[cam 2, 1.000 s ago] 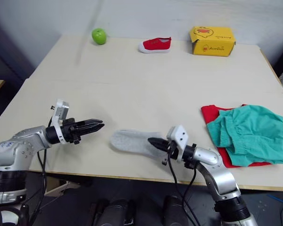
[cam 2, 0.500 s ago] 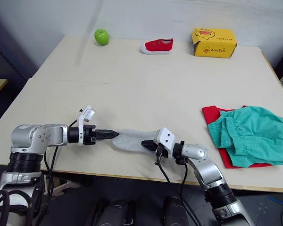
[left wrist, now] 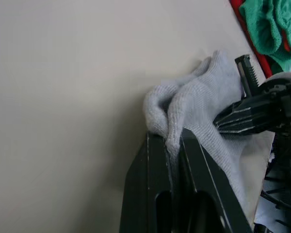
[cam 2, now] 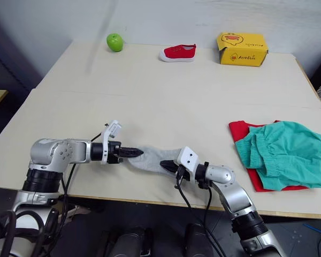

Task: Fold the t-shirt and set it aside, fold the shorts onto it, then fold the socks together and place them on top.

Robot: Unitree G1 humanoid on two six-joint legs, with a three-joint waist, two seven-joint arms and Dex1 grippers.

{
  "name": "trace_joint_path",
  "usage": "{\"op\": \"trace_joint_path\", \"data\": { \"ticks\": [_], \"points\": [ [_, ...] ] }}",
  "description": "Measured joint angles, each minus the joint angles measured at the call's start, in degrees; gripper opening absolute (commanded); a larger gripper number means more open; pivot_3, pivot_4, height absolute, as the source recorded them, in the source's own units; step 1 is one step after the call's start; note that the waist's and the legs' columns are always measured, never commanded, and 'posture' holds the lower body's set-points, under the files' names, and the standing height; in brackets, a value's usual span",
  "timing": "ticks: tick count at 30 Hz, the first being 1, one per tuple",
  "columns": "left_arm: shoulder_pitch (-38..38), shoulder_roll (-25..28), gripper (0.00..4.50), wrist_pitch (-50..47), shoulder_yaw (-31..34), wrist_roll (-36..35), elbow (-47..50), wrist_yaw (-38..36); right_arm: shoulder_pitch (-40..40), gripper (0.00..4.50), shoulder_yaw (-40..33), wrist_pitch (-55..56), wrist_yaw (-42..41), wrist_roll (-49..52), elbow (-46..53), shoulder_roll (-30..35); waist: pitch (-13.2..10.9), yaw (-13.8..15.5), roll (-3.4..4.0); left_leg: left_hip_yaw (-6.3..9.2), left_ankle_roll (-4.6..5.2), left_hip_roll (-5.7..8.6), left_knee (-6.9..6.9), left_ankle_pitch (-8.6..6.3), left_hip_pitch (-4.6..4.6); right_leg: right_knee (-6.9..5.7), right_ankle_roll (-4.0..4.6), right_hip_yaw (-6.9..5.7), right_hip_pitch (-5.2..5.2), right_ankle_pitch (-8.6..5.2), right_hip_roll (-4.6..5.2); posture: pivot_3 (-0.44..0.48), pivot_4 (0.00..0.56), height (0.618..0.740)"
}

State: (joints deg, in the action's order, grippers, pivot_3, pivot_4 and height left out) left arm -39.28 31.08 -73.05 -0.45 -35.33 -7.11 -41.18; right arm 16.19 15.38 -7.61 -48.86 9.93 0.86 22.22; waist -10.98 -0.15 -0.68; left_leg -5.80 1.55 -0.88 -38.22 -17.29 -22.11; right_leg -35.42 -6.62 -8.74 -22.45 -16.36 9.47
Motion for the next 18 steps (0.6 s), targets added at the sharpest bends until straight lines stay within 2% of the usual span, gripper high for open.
{"op": "trace_joint_path", "data": {
  "ticks": [4, 8, 11, 14, 18],
  "points": [
    [-5.39, 0.72, 0.01, -0.74, -1.51, -0.90, 2.45, -2.93, -0.56, 0.00, -0.06, -0.31, 0.73, -0.53, 0.80, 0.09, 0.00, 0.06, -0.01, 0.00, 0.00, 0.01, 0.00, 0.00, -0.03, 0.01, 0.00, -0.02, -0.01, 0.00, 0.00, 0.000, 0.150, 0.740],
    [-9.85, 0.84, 0.01, 0.60, -7.11, -1.12, 4.60, -7.52, -1.34, 0.00, -0.19, -1.24, 1.75, -0.90, 2.02, 0.24, 0.00, 0.03, -0.01, -0.01, -0.01, 0.01, 0.02, 0.00, -0.02, 0.03, 0.00, 0.00, -0.01, 0.00, -0.01, 0.000, 0.150, 0.740],
    [-12.11, -4.58, 0.01, 4.49, -10.54, 1.10, 2.53, -7.46, -2.85, 0.00, -0.84, -2.41, 3.10, -0.91, 3.77, 0.86, 0.01, 0.52, -0.02, 0.03, 0.02, 0.04, -0.04, 0.01, -0.09, 0.08, 0.00, -0.04, 0.01, 0.00, 0.00, 0.000, 0.150, 0.740],
    [-12.61, -7.18, 0.01, 7.73, -15.47, 3.18, 1.38, -9.04, -5.50, 0.00, -2.25, -4.39, 5.39, -0.70, 6.71, 0.86, 0.01, 0.48, -0.03, 0.00, 0.03, 0.05, 0.00, 0.01, -0.09, 0.09, 0.00, -0.03, -0.01, 0.00, 0.00, 0.000, 0.150, 0.740],
    [-12.44, -11.34, 0.01, 12.50, -17.32, 4.73, -2.46, -10.88, -10.15, 0.00, -4.22, -6.96, 8.72, -0.25, 11.54, 0.87, 0.01, 0.65, -0.03, 0.00, 0.05, 0.05, -0.01, 0.02, -0.11, 0.15, 0.00, -0.05, 0.00, 0.00, -0.01, 0.000, 0.150, 0.740]
  ]
}}
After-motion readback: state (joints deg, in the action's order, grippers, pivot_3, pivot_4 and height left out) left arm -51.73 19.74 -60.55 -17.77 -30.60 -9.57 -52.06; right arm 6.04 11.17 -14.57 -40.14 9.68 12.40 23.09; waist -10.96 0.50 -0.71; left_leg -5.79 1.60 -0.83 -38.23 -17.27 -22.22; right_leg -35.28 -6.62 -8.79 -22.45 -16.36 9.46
